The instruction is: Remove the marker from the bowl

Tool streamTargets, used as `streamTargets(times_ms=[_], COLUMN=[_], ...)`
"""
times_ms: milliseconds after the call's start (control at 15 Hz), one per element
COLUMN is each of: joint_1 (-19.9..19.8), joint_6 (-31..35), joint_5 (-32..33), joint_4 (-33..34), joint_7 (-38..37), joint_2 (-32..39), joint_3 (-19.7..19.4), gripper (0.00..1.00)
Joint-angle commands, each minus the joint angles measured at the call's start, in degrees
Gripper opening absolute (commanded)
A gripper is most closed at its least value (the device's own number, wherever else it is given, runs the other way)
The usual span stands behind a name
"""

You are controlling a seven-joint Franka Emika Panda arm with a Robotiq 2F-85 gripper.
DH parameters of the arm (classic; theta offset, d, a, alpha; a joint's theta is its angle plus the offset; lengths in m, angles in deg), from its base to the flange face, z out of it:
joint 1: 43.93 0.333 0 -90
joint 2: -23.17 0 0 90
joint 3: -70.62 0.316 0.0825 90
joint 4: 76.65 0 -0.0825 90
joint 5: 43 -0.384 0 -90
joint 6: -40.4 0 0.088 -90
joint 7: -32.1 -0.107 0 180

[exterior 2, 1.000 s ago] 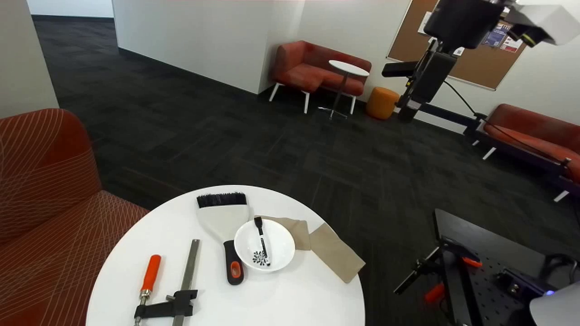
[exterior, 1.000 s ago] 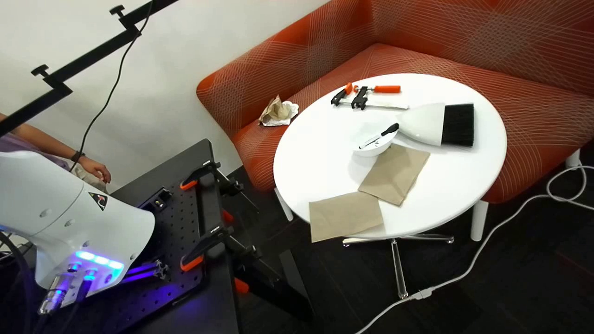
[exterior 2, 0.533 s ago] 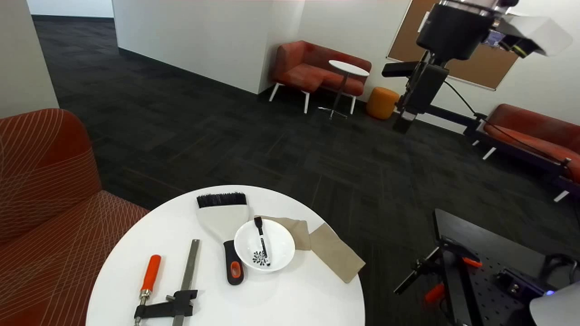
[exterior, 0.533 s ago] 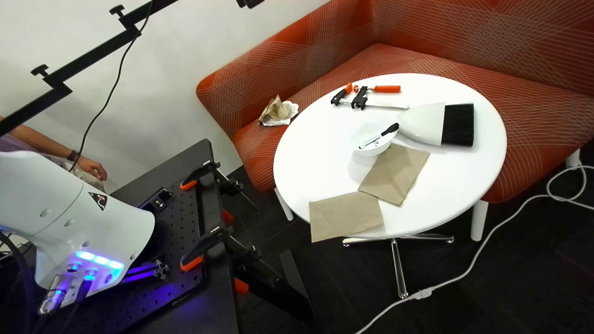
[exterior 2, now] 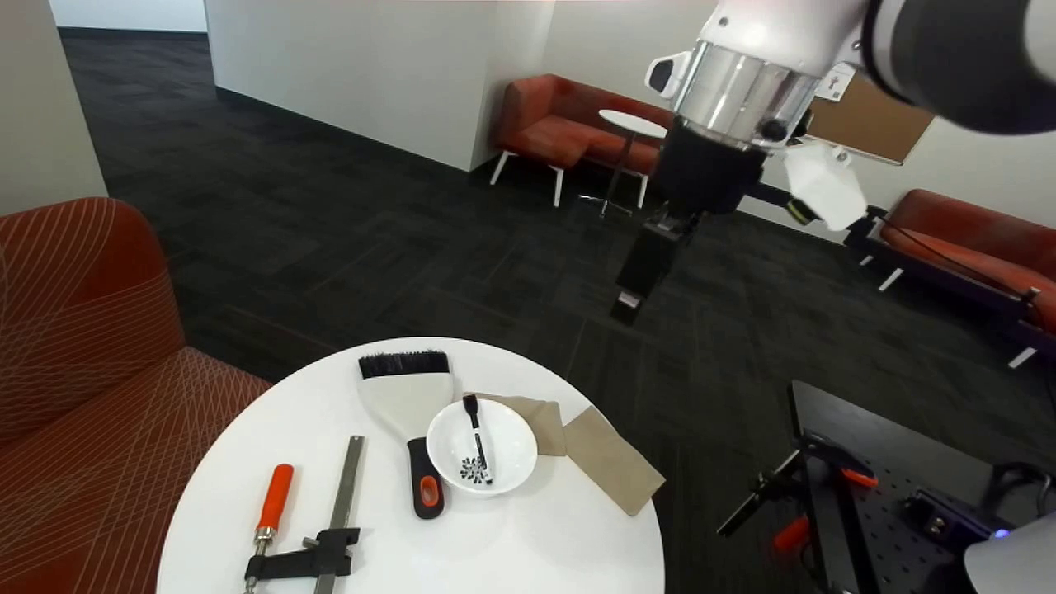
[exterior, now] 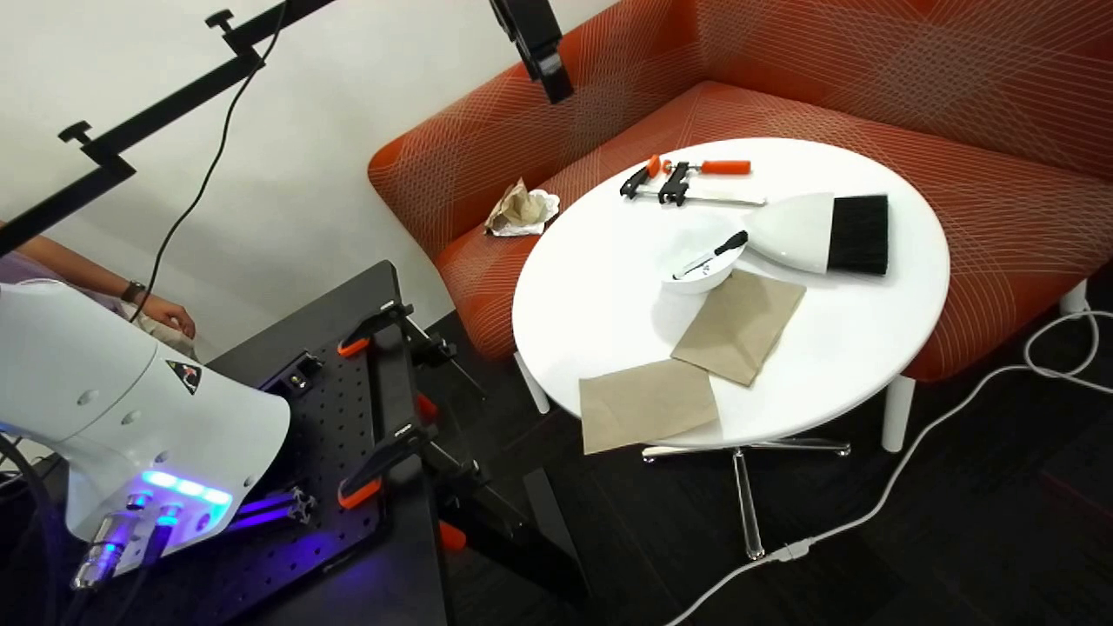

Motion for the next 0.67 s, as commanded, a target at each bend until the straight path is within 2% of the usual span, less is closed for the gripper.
streamTargets(times_ms=[0, 400, 467, 533, 600], joint_1=[0.8, 1.5, 1.6, 1.7, 1.8], joint_6=[8.5, 22.8, 23.6, 21.9, 22.2], joint_5=[-1.4, -7.6, -8.7, -8.0, -8.3], joint_4=[4.7, 8.8, 9.5, 7.3, 7.7], joint_7=[-5.2, -5.3, -5.1, -3.6, -3.5], joint_2=[10.1, 21.9, 23.3, 20.5, 21.6], joint_3=[-0.4, -1.5, -1.5, -2.0, -2.0], gripper=[1.00, 1.00, 1.00, 1.00, 1.00])
